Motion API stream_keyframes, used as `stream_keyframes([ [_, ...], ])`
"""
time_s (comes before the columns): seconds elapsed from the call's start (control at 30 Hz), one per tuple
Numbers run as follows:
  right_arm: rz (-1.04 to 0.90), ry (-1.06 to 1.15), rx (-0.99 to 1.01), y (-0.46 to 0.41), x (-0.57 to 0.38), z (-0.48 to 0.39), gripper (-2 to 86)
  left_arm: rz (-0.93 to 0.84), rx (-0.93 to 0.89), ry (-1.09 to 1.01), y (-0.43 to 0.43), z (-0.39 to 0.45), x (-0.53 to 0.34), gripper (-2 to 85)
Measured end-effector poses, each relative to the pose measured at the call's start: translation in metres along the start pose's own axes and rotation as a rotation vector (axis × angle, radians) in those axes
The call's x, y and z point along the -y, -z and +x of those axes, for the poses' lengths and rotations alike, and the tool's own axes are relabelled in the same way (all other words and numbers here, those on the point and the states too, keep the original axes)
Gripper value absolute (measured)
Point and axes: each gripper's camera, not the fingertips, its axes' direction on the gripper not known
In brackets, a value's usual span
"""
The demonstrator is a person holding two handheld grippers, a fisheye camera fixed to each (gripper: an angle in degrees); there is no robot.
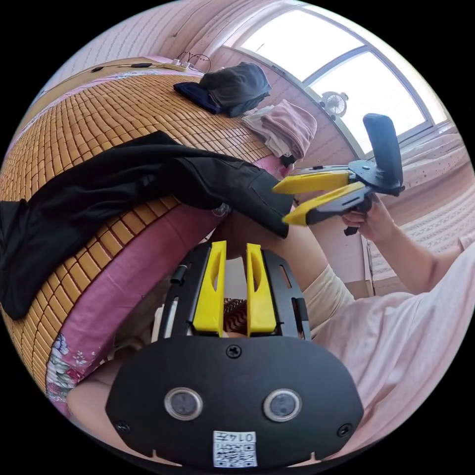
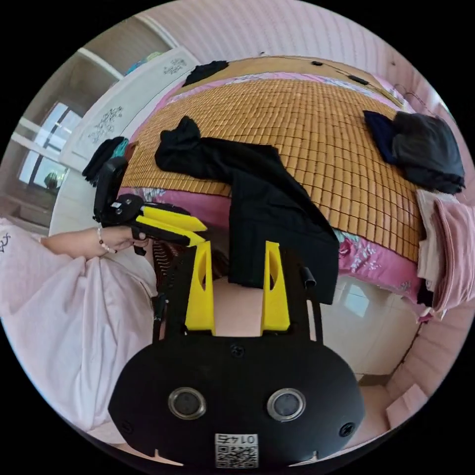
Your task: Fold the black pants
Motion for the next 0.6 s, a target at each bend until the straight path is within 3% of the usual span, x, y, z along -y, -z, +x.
stream_keyframes([
  [0.13,-0.193,0.134,-0.364,-0.044,0.019,-0.019,10.9,0.002,-0.005,0.005,0.007,-0.002,0.005,6.8],
  [0.2,-0.191,0.145,-0.412,-0.039,0.021,-0.013,9.7,0.000,-0.015,-0.003,0.011,0.000,0.010,6.8],
  [0.33,-0.100,-0.005,-0.245,0.007,0.022,0.037,2.1,-0.018,-0.060,-0.021,0.010,0.002,0.022,7.6],
  [0.6,0.297,-0.259,0.243,0.113,-0.014,0.145,0.4,-0.006,-0.211,0.054,-0.007,0.001,0.078,11.8],
])
